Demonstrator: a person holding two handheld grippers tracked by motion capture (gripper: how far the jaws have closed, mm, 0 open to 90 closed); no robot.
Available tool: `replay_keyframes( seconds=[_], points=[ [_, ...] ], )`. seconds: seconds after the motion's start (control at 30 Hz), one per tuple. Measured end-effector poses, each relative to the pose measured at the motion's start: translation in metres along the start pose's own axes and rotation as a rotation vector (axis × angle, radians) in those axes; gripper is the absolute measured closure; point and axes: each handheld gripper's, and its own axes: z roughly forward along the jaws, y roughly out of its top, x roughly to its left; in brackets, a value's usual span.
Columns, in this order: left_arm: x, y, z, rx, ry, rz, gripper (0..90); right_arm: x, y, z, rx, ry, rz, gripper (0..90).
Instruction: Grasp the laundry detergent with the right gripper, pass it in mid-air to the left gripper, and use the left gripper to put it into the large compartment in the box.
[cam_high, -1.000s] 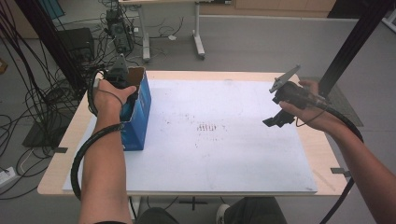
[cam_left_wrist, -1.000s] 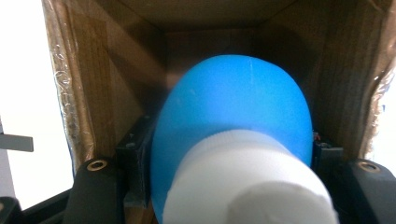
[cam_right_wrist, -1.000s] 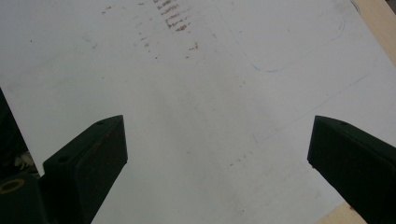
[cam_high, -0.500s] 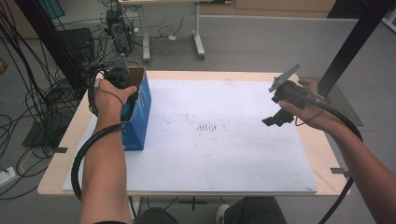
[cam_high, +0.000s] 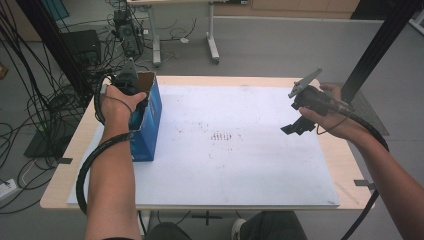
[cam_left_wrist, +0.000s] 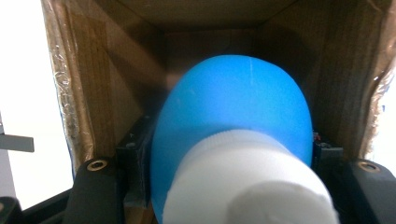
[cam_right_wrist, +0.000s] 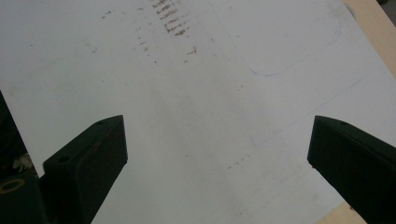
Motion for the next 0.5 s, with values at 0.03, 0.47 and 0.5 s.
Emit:
replay_keyframes(
  seconds=[0.03, 0.47, 0.5],
  points=[
    [0.0, 0.0, 0.0, 0.0, 0.0, 0.0, 35.7, 0.0, -0.0001, 0.0, 0.0, 0.0, 0.0, 4.8],
    [-0.0001, -0.0001, 0.0001, -0.002, 0.0, -0.001, 35.7, -0.0001, 0.0001, 0.0005, -0.002, 0.0, -0.001, 4.7],
    [-0.0001, -0.0001, 0.0001, -0.002, 0.0, -0.001, 35.7, -0.0001, 0.0001, 0.0005, -0.002, 0.0, -0.001, 4.7]
  ],
)
